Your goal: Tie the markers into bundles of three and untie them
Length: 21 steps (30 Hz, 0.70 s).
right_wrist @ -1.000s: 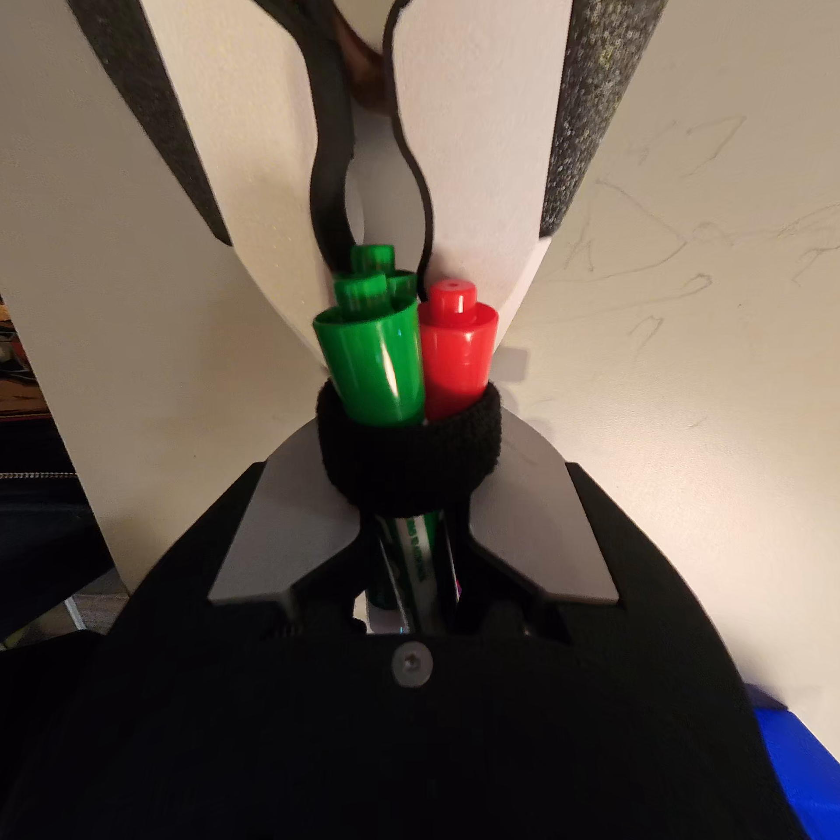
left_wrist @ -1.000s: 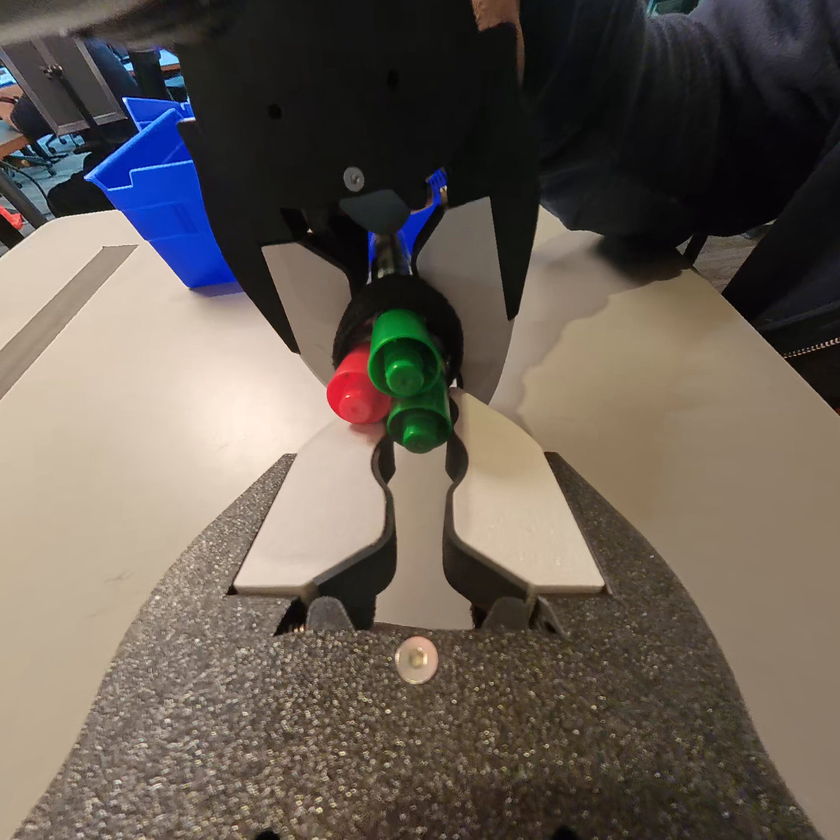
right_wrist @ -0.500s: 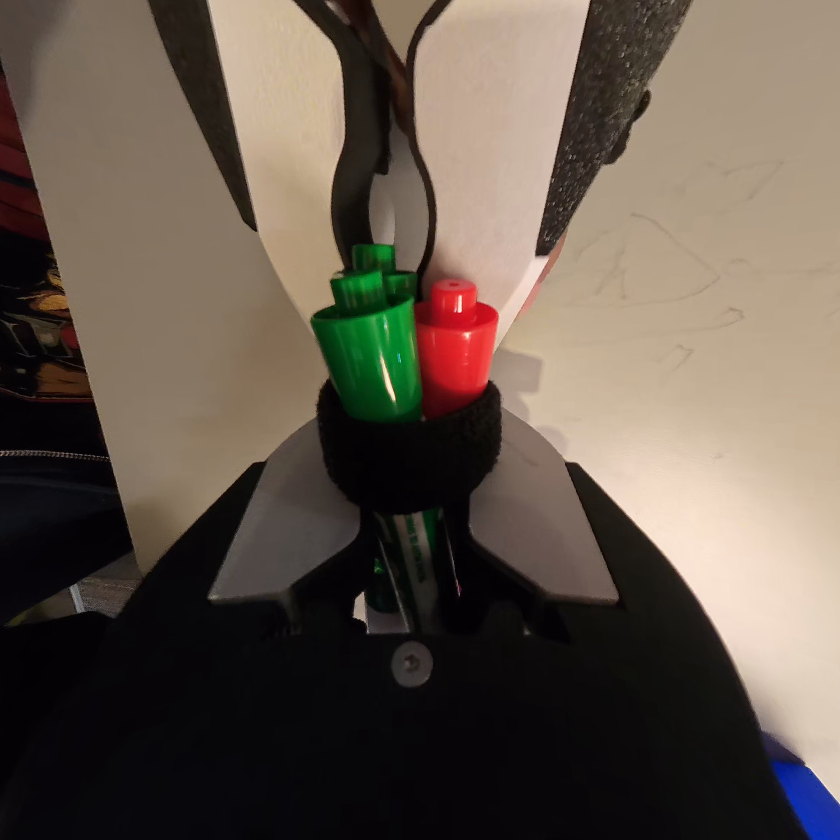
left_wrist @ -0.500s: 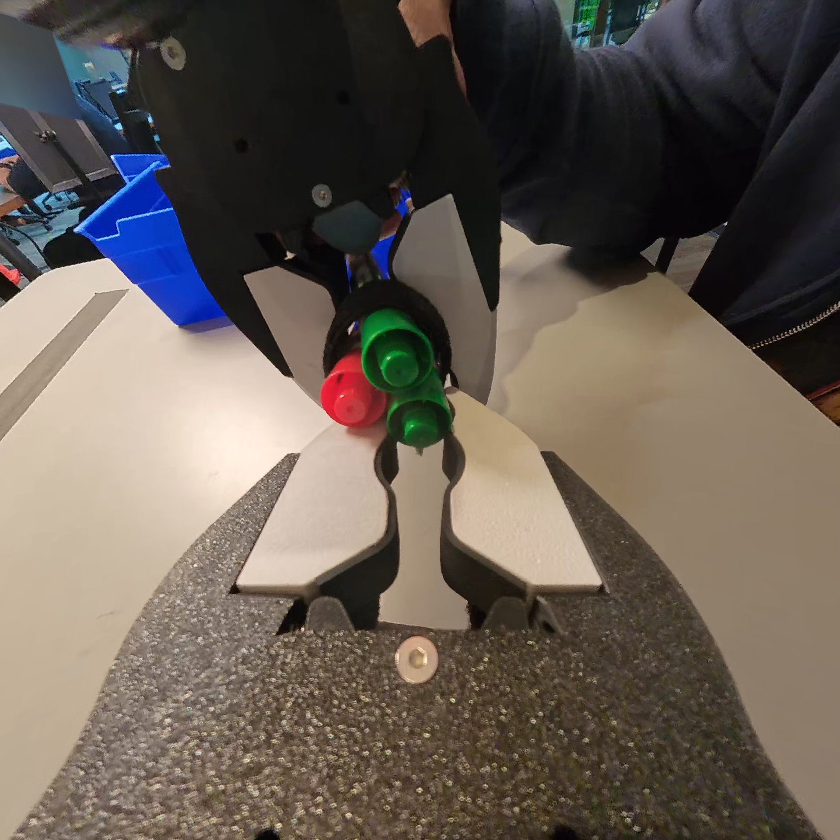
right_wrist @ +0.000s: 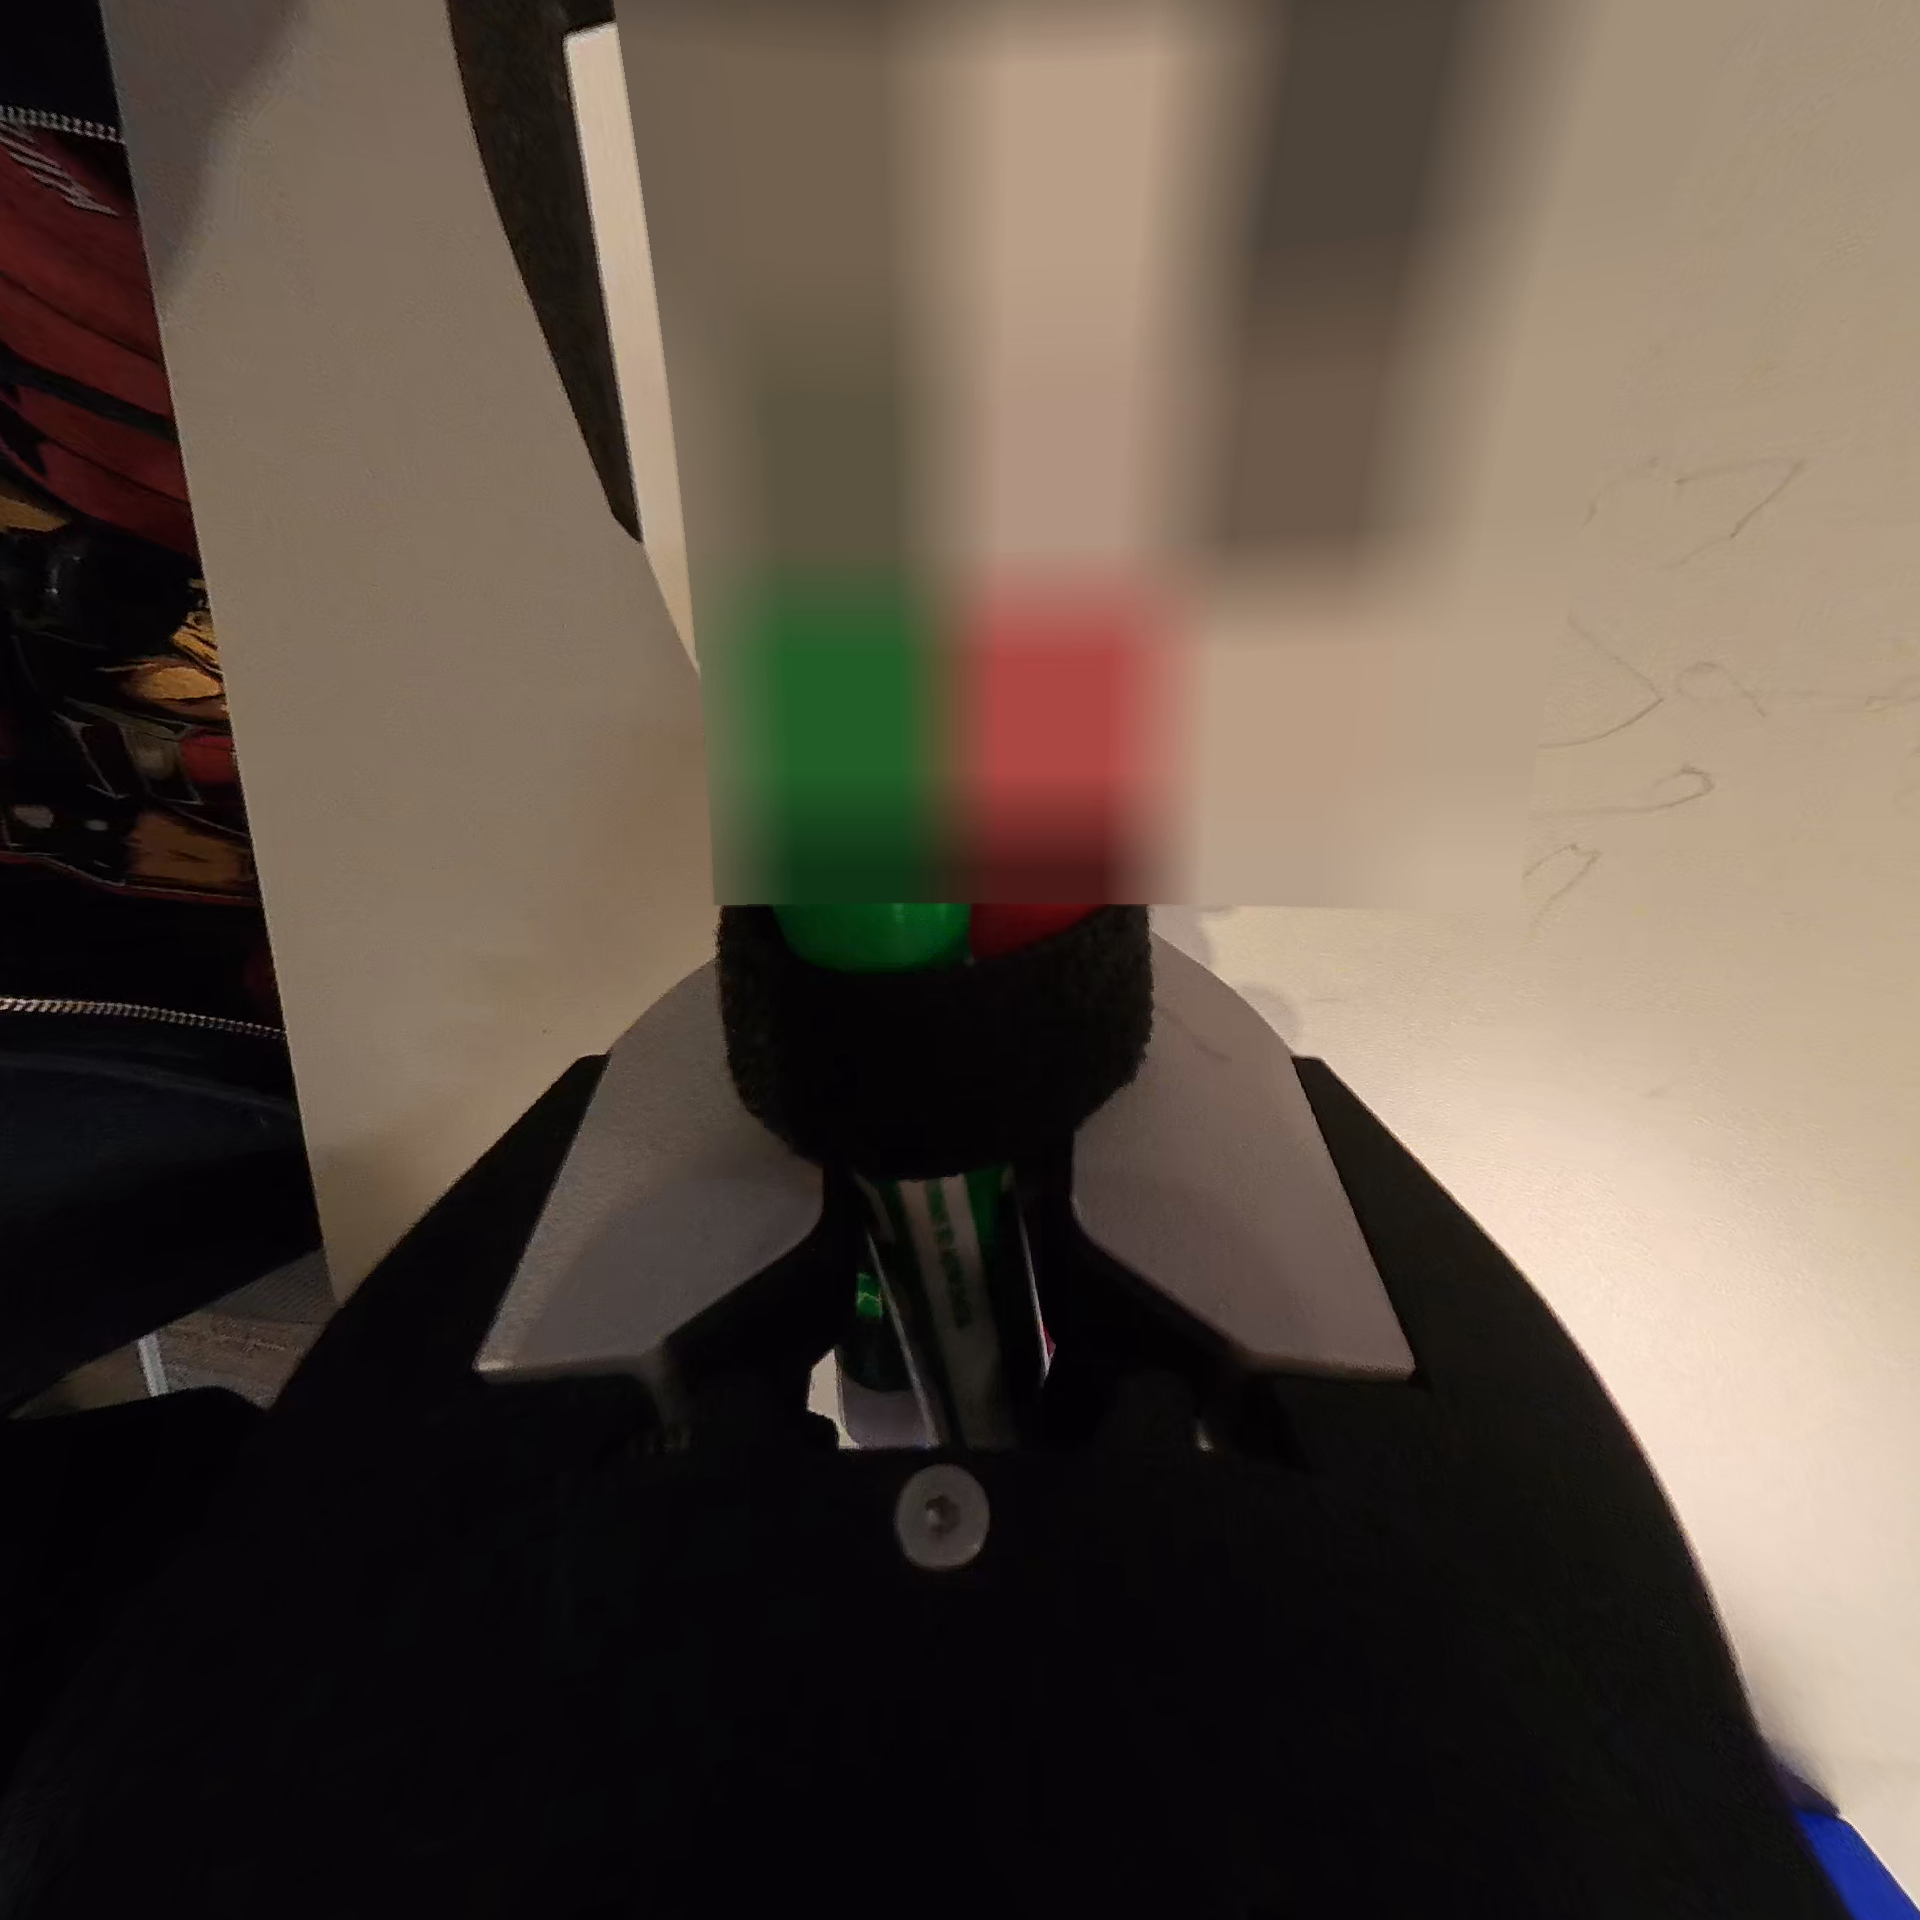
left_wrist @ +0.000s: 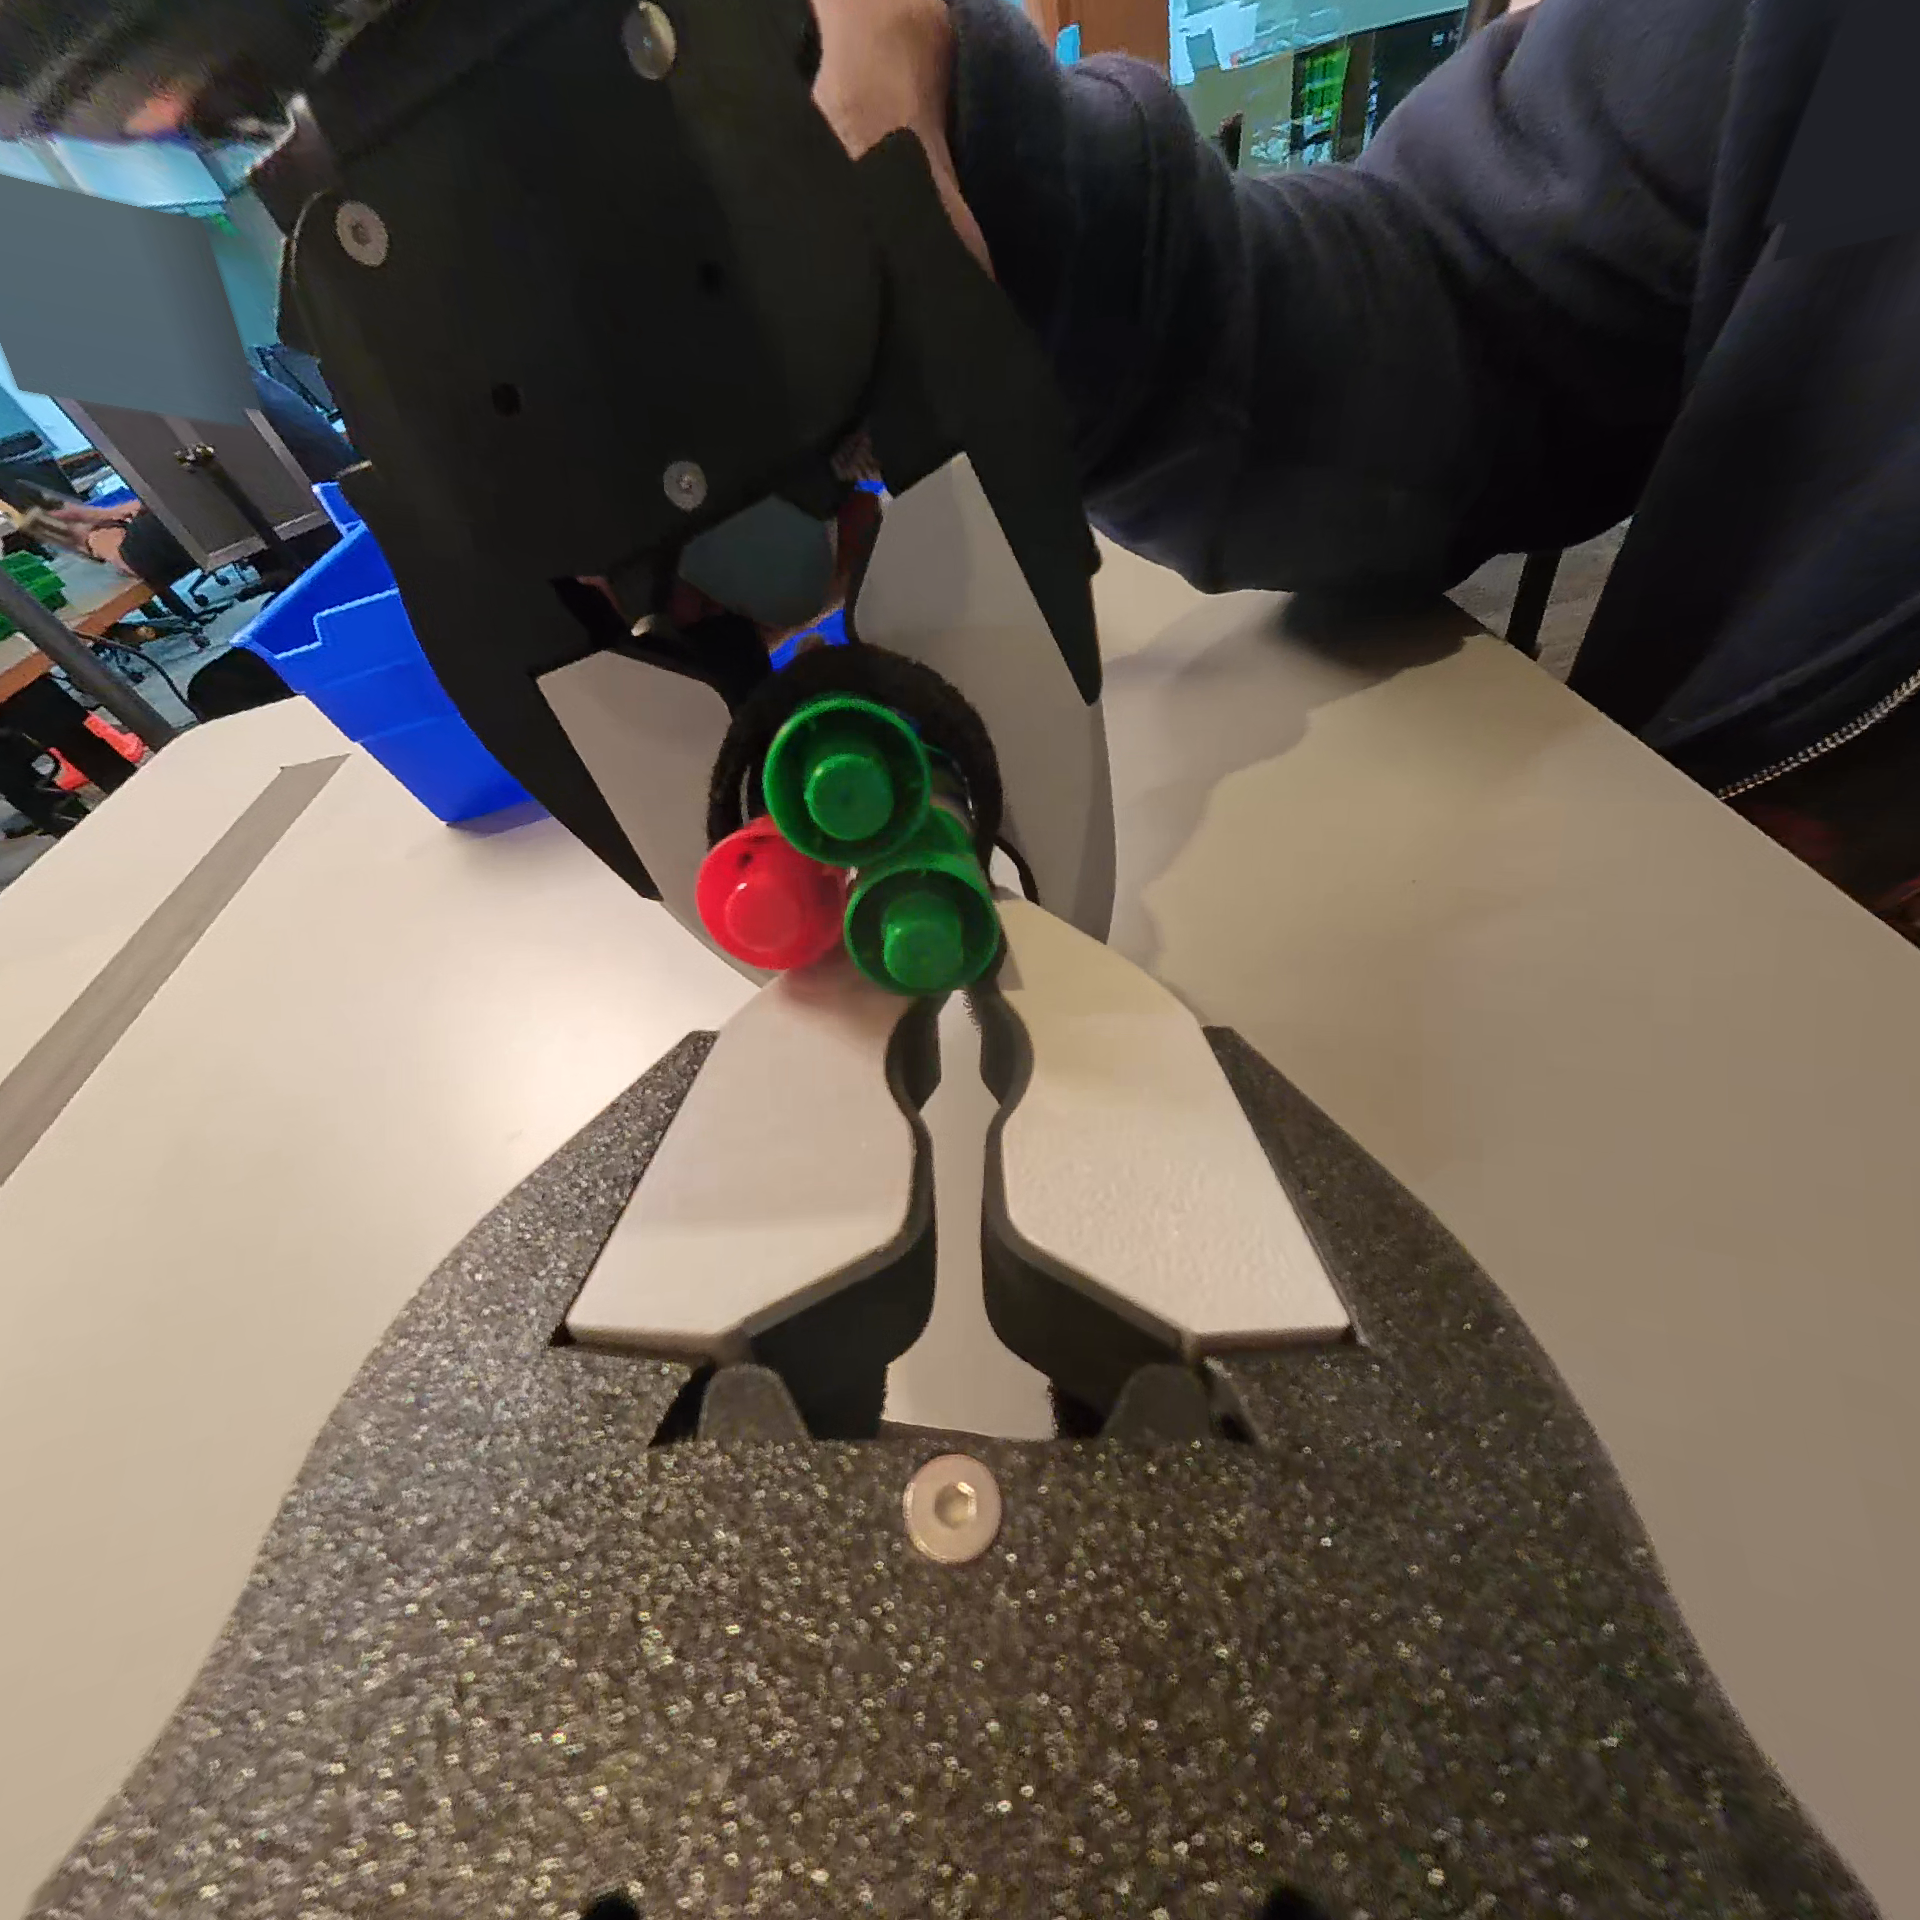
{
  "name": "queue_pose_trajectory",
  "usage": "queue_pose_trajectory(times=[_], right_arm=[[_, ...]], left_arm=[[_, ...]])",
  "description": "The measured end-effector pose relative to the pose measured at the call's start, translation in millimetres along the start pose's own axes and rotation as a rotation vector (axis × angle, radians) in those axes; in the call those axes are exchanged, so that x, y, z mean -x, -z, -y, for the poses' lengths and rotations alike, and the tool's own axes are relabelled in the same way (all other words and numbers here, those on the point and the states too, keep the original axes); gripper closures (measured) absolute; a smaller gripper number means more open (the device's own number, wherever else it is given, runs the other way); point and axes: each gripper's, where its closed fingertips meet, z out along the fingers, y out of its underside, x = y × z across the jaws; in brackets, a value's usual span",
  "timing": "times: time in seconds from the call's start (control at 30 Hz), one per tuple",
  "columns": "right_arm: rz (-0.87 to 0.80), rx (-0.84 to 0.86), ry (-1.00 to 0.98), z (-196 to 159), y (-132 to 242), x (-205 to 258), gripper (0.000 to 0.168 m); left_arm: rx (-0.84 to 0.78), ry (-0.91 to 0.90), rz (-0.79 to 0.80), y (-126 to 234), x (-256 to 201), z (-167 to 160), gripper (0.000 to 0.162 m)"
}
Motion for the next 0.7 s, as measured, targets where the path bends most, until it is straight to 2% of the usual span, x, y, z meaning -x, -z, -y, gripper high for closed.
queue_pose_trajectory(times=[0.5, 0.7], right_arm=[[-0.002, -0.011, 0.007, 0.8, 0.4, -1.7, 0.127], [-0.002, -0.014, 0.002, -0.3, 1.0, -3.4, 0.127]], left_arm=[[0.040, 0.048, -0.008, 2.2, -3.1, -4.0, 0.160], [0.068, 0.069, 0.031, 4.0, 1.8, -8.6, 0.149]])
